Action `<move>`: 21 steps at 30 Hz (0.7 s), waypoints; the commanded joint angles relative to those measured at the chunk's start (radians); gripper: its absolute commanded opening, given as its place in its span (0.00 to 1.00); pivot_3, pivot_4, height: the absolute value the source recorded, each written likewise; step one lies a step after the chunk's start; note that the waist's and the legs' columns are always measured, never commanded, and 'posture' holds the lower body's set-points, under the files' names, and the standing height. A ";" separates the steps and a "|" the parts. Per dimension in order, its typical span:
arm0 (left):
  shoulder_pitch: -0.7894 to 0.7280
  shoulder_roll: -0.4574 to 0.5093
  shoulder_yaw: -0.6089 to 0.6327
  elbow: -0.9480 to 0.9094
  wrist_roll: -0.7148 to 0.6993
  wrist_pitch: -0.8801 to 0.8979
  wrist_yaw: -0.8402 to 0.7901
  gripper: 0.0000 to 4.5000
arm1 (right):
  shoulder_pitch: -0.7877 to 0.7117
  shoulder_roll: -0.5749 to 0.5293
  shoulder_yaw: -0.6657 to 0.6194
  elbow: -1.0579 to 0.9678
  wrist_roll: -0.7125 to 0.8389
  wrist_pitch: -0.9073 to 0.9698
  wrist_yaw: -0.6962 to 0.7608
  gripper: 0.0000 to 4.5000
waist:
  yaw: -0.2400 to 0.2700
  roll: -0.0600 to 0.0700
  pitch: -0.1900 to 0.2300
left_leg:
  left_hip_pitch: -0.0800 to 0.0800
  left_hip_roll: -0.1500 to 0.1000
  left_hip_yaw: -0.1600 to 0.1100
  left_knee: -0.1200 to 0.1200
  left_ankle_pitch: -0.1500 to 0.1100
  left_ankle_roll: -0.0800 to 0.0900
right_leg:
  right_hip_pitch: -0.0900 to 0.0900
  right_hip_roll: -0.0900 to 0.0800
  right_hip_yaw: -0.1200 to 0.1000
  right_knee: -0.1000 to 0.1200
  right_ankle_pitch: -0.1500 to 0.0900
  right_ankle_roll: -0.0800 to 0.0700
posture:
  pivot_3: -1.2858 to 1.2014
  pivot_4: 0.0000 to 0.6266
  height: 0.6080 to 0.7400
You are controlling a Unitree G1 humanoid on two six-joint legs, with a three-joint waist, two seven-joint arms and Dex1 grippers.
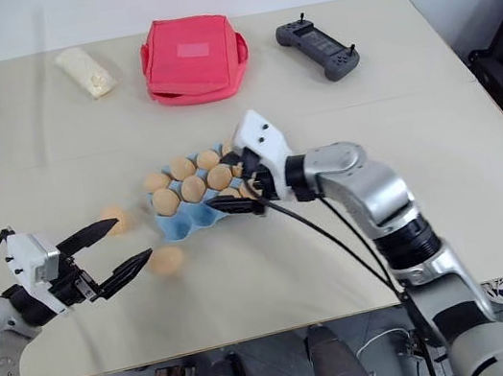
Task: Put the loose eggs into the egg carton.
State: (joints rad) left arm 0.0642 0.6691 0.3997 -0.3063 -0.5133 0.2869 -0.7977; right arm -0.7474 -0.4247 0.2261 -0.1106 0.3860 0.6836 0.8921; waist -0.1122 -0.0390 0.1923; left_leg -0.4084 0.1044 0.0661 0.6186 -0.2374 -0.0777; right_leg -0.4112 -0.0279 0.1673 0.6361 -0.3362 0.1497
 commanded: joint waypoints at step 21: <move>0.362 -0.313 0.028 -0.487 0.056 0.171 0.524 1.00 | 0.057 -0.239 -0.053 0.268 0.067 -0.339 0.661 1.00 | -0.003 -0.001 0.000 | 0.002 0.000 -0.001 0.009 -0.001 0.001 | 0.007 0.000 0.002 -0.002 -0.004 -0.008 | 0.52 0.24 1.00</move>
State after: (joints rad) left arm 0.4067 0.3640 0.4366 -0.7439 -0.4665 0.4512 -0.2966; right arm -0.6796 -0.6605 0.1820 0.1528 0.4512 0.3666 1.5104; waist -0.1150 -0.0400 0.1924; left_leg -0.4057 0.1038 0.0654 0.6285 -0.2383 -0.0764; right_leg -0.4020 -0.0281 0.1695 0.6322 -0.3407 0.1401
